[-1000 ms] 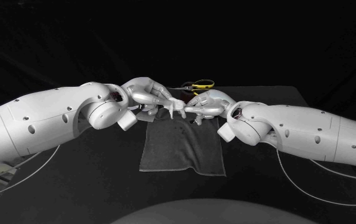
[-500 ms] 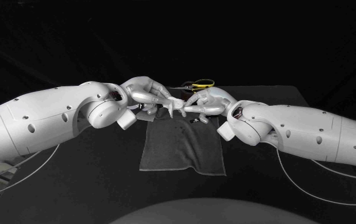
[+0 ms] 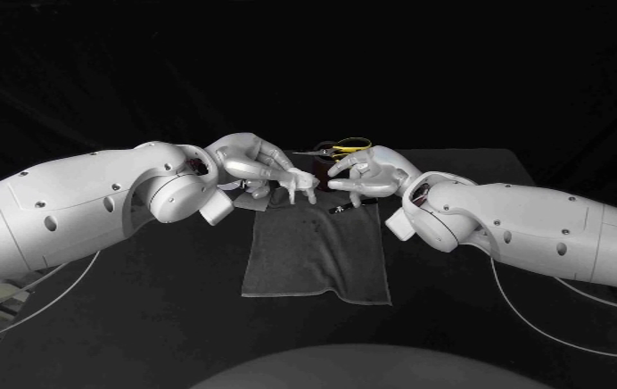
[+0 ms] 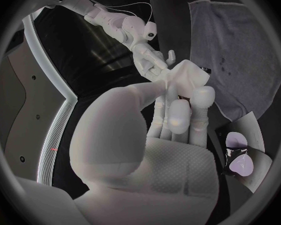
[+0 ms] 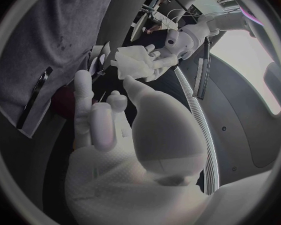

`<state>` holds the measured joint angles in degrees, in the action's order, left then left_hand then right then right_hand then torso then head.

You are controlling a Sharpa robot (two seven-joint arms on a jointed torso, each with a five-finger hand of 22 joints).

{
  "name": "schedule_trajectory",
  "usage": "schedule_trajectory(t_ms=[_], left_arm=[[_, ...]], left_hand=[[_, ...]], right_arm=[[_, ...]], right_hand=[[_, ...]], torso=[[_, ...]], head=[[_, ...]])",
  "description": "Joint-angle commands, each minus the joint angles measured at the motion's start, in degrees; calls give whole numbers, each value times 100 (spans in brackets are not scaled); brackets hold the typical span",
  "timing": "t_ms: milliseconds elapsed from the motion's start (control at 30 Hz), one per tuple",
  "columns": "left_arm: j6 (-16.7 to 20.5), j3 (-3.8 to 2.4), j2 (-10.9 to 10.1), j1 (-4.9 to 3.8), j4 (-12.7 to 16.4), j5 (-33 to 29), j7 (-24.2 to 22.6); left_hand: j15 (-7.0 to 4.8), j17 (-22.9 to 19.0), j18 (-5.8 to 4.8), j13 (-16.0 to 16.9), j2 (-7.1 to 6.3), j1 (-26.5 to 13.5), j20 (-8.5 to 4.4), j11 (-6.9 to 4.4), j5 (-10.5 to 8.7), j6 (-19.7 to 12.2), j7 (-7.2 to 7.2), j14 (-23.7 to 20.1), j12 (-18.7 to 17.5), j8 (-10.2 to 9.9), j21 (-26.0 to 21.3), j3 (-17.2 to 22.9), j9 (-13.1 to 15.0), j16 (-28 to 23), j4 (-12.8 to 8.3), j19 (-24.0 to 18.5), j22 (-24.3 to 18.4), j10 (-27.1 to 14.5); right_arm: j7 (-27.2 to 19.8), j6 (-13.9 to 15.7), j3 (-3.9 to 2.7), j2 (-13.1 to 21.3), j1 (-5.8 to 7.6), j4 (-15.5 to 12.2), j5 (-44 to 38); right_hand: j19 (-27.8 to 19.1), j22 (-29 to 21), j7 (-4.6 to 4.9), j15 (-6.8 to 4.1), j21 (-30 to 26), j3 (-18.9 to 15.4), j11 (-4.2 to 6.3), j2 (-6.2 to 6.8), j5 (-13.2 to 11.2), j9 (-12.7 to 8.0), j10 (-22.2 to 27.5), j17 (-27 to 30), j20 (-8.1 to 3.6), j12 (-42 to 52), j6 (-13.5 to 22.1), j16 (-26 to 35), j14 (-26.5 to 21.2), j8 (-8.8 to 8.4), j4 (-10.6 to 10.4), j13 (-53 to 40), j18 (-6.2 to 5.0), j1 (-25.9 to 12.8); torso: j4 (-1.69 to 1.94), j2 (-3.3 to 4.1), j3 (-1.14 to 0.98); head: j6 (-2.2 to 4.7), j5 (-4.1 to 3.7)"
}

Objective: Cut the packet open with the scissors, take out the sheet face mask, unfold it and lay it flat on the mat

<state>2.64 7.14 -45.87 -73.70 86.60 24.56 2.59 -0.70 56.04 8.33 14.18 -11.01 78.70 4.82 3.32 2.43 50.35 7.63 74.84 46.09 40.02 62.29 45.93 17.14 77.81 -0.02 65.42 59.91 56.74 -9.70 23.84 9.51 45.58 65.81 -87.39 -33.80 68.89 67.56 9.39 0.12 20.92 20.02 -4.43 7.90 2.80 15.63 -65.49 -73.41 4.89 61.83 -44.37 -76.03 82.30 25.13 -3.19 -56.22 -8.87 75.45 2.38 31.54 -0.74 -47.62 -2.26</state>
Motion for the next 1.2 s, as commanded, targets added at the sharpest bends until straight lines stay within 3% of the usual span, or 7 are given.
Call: schedule_trajectory(t_ms=[33, 267, 533, 967, 1133, 1200], left_arm=[[-126, -2, -4, -6, 33, -25, -63], [-132, -2, -12, -5, 51, -20, -65], [-116, -2, -15, -5, 82, -18, -69], [-90, -2, -8, -4, 95, -16, -82], [-95, -2, -11, -4, 103, -15, -79], [-95, -2, -13, -4, 102, -15, -77]], left_hand=[[2, 2, -2, 8, 59, 3, -6, -10, 37, 34, 4, 32, 21, 31, 30, 22, 7, -8, 2, 50, -1, 25], [2, 2, -2, 8, 59, 3, -6, -10, 37, 34, 4, 32, 21, 31, 30, 22, 7, -8, 2, 50, -1, 25], [1, 8, -3, 11, 60, -7, -7, -11, 37, 32, 2, 38, 22, 32, 37, 34, 9, -10, -12, 57, 3, 24], [1, 8, -2, 12, 61, -14, -7, -11, 37, 32, 3, 39, 23, 33, 35, 38, 10, -12, -16, 57, 1, 24], [1, 8, -2, 12, 61, -14, -7, -11, 37, 32, 3, 39, 23, 33, 35, 38, 10, -12, -16, 57, 1, 24], [1, 8, -2, 12, 61, -14, -7, -11, 37, 32, 3, 39, 23, 33, 35, 38, 10, -12, -16, 57, 1, 24]], right_arm=[[63, 149, -6, -28, -1, 16, -494], [227, -108, -6, -184, -5, 87, -762], [270, -250, -6, -312, -19, 174, -660], [252, -326, -6, -425, -23, 204, -548], [205, -312, -6, -441, -23, 199, -491], [160, -315, -6, -446, -23, 193, -445]], right_hand=[[-32, -4, 42, 53, -38, -19, -44, 66, -3, -42, 70, 58, 61, -49, 121, 59, -31, -93, 46, 47, -50, 6], [-157, -22, 101, 119, -107, -94, -110, 67, -3, -120, 435, 326, 151, -270, 342, 283, -256, -277, 121, 322, -74, 39], [-186, -29, 115, 132, -125, -108, -122, 28, -4, -123, 480, 348, 173, -280, 329, 296, -288, -285, 116, 347, -83, 26], [-177, -27, 83, 117, -122, -167, -96, -169, -4, -98, 406, 303, 215, -139, -21, 201, -260, -194, -1, 286, -135, -104], [-148, -19, 37, 85, -105, -172, -55, -255, -4, -93, 320, 260, 204, -61, -219, 137, -214, -148, -57, 240, -151, -135], [-126, -14, -7, 57, -93, -135, -18, -346, -4, -84, 258, 216, 188, -15, -353, 88, -175, -103, -84, 206, -158, -124]], torso=[[2, 1, 0], [11, 3, 1], [6, 3, 7], [3, -2, 0], [5, 3, 0], [2, 3, -2]], head=[[-8, 14], [-3, 9], [-20, 22], [-1, 39], [1, 39], [2, 38]])
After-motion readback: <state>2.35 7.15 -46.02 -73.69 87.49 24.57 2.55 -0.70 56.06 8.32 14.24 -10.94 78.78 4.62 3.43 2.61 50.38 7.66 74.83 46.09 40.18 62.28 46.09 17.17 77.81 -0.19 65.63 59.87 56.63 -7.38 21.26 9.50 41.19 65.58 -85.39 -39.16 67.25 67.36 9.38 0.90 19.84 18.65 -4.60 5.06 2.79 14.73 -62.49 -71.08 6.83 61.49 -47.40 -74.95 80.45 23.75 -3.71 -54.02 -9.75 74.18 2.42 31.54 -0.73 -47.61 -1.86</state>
